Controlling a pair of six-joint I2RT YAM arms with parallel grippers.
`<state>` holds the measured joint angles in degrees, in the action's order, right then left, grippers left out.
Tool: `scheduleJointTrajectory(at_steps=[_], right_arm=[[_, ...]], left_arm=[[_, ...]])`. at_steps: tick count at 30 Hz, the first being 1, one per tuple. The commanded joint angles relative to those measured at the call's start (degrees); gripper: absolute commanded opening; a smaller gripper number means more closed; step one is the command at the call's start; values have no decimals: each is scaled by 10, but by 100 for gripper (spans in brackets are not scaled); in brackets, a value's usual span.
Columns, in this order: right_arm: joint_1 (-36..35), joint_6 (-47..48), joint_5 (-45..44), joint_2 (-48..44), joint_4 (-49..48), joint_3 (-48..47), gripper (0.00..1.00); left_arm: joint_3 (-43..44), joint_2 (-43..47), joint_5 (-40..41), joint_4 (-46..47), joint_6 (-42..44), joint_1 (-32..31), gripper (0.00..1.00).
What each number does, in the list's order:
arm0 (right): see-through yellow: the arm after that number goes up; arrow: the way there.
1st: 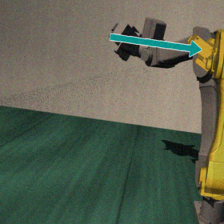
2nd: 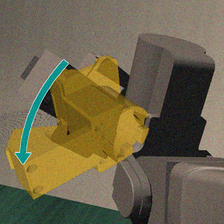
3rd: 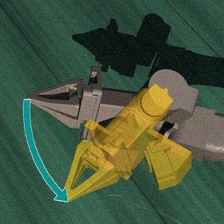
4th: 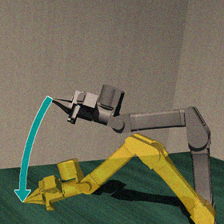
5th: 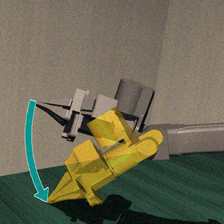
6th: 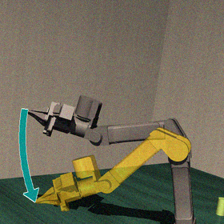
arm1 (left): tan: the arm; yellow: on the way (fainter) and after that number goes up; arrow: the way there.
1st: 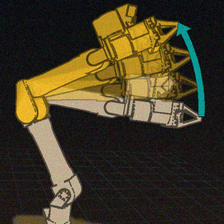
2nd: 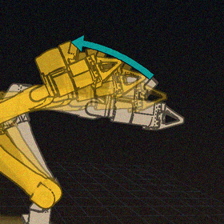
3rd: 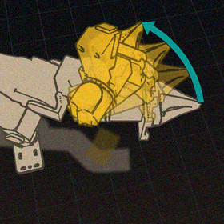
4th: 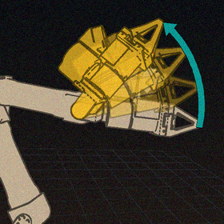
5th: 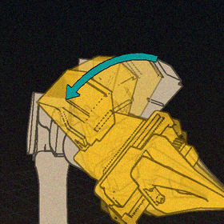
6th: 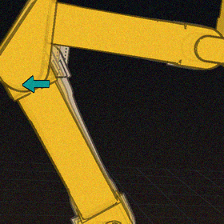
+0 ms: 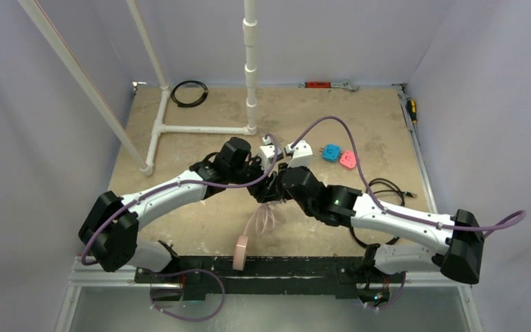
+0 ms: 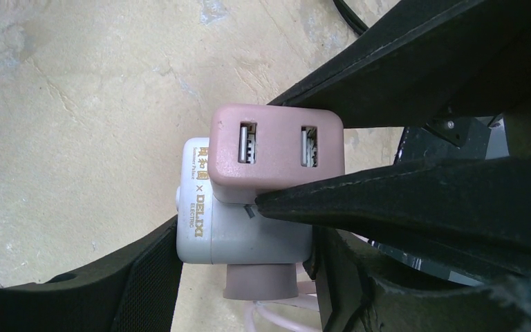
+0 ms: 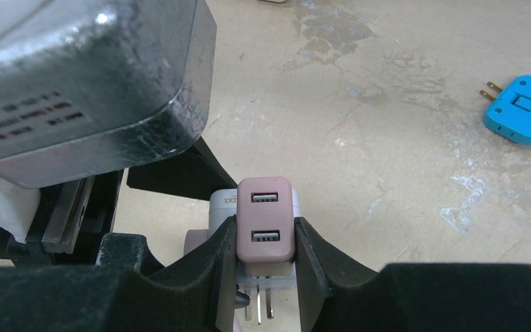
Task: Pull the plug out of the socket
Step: Remove the plug from the socket.
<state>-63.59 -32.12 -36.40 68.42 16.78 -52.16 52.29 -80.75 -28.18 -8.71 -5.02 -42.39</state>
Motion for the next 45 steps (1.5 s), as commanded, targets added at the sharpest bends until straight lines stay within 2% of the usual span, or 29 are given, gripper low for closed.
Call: scheduleJointTrajectory(at_steps=[1,8,15,23,32,41,45], right_arm=[[-8,-12,23,-28,-2,-19,0],[85,4,160,-30,-36,-7,0],[103,7,190,-25,-38,-7,0],[90,9,119,-28,-21,-10,0],[0,17,-13,-15,25,-46,0],[-9,17,-26,-11,40,-53,0],[-5,20,-1,-19,33,-55,0]], left_arm=[[15,1,39,41,-16,12,0],[15,0,40,38,-13,11,0],[16,0,43,38,-12,12,0],[20,-8,47,37,-16,12,0],[21,-17,45,36,-21,18,0],[23,-21,47,34,-20,19,0],[23,-23,48,31,-19,20,0]])
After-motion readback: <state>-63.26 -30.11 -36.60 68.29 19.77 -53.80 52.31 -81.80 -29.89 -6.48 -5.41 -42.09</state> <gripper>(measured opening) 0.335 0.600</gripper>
